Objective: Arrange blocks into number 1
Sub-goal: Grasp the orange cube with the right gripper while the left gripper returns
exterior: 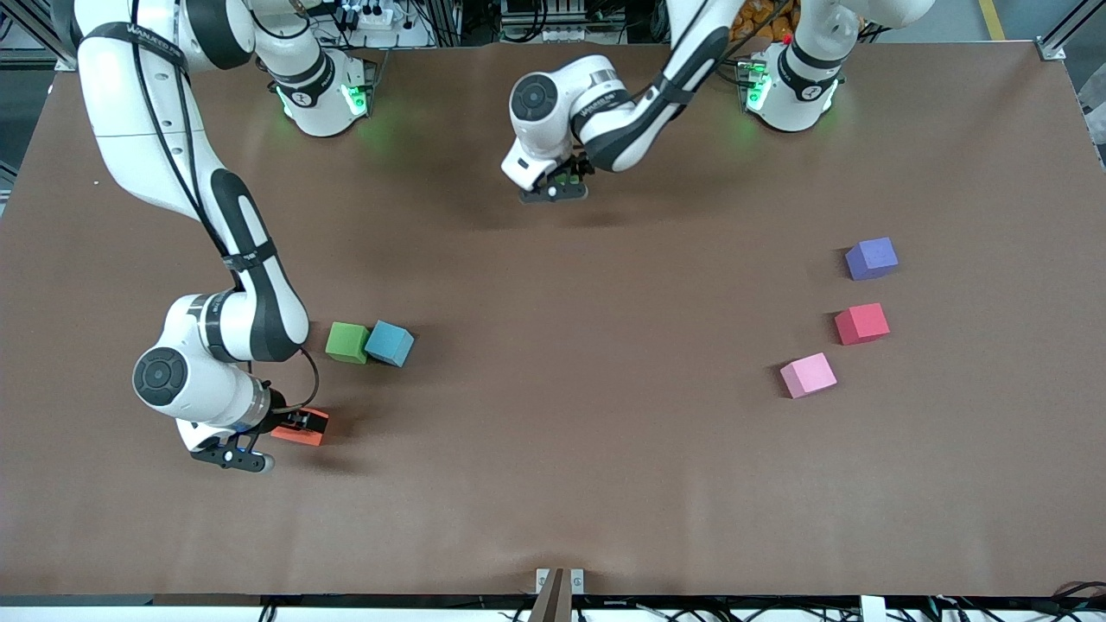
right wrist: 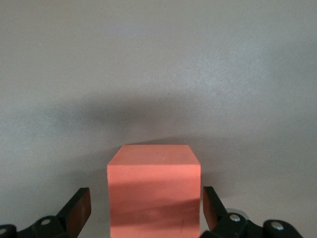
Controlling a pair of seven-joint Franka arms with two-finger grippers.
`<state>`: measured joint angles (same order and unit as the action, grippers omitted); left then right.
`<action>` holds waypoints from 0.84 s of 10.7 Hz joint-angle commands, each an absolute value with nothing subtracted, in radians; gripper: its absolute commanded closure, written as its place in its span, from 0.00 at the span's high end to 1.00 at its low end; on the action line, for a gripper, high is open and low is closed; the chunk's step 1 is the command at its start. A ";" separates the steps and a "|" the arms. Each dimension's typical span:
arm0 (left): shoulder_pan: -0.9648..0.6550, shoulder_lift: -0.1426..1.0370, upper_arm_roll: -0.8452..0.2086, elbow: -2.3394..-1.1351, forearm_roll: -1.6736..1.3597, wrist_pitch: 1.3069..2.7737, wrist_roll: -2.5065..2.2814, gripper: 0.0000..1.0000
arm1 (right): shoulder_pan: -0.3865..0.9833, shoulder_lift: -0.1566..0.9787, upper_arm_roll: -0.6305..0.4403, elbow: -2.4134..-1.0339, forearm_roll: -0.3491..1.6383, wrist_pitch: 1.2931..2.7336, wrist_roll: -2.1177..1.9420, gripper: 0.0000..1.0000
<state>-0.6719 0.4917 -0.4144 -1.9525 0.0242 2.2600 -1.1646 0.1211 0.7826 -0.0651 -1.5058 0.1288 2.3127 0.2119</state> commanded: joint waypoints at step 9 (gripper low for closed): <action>-0.065 0.455 -0.411 -1.830 0.215 2.192 -1.022 1.00 | 0.126 0.810 -0.087 -1.477 0.170 2.301 0.166 0.73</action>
